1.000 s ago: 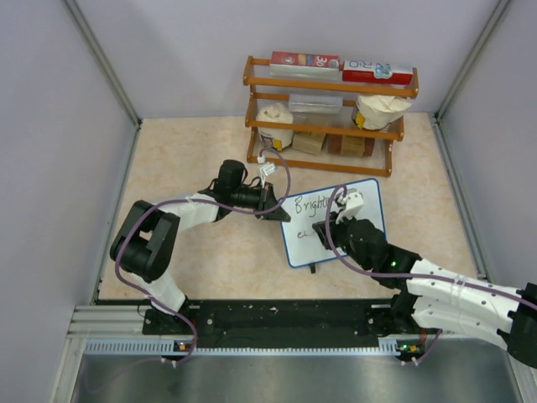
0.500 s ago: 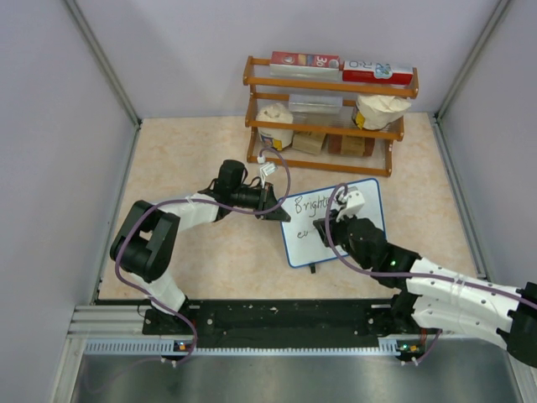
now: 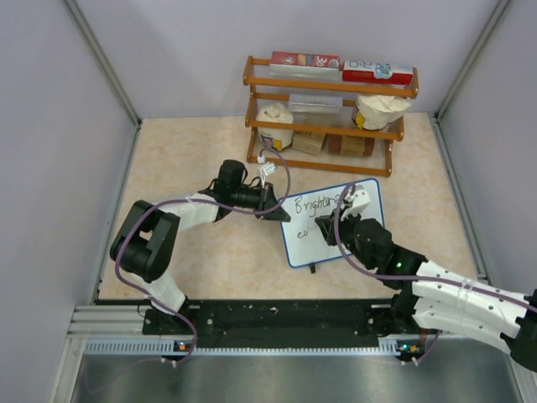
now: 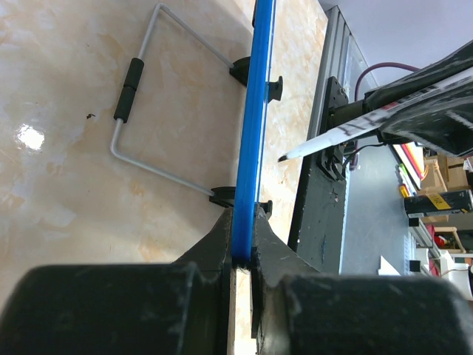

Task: Write a sentence on the whiteboard
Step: Write with the whiteboard marker on the whiteboard.

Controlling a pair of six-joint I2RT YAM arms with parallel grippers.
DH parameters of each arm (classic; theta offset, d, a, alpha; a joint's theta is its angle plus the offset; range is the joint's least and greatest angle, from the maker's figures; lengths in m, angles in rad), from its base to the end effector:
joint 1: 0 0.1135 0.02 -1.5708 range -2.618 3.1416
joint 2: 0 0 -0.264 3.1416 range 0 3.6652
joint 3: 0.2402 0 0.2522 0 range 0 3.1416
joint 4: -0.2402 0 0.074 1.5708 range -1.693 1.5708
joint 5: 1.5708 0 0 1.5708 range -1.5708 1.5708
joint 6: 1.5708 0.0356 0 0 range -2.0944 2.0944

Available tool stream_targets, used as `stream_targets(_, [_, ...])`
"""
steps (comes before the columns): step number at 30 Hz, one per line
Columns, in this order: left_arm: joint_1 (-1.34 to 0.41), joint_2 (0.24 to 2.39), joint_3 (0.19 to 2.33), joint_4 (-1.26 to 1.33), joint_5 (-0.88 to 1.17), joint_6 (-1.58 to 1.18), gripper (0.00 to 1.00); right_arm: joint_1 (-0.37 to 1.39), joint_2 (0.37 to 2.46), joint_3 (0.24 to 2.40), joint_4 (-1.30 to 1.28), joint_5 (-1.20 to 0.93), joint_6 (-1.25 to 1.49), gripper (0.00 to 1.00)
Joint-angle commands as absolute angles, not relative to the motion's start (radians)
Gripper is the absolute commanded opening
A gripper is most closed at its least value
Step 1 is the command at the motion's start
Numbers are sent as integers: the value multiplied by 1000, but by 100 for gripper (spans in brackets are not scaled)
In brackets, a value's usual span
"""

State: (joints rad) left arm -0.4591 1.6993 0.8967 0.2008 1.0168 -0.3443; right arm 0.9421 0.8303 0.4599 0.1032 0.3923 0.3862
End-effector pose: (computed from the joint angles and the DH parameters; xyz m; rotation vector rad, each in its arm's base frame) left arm 0.2946 -0.1794 0.1883 0.7543 2.1140 -1.5479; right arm 0.1257 0.1498 0.2474 -0.2359 1.8407 0.5759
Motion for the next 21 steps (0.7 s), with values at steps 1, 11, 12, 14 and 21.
stream_targets(1, [-479, 1732, 884, 137, 857, -203, 0, 937, 770, 477, 112, 383, 382, 0])
stream_targets(11, [-479, 1730, 882, 137, 857, -204, 0, 937, 782, 439, 91, 367, 414, 0])
stream_targets(12, [-479, 1730, 882, 137, 857, -204, 0, 937, 781, 433, 89, 367, 417, 0])
stream_targets(14, [-479, 1730, 882, 137, 857, -203, 0, 937, 779, 428, 89, 365, 423, 0])
stream_targets(21, [-479, 1729, 882, 137, 856, -202, 0, 936, 799, 417, 113, 364, 429, 0])
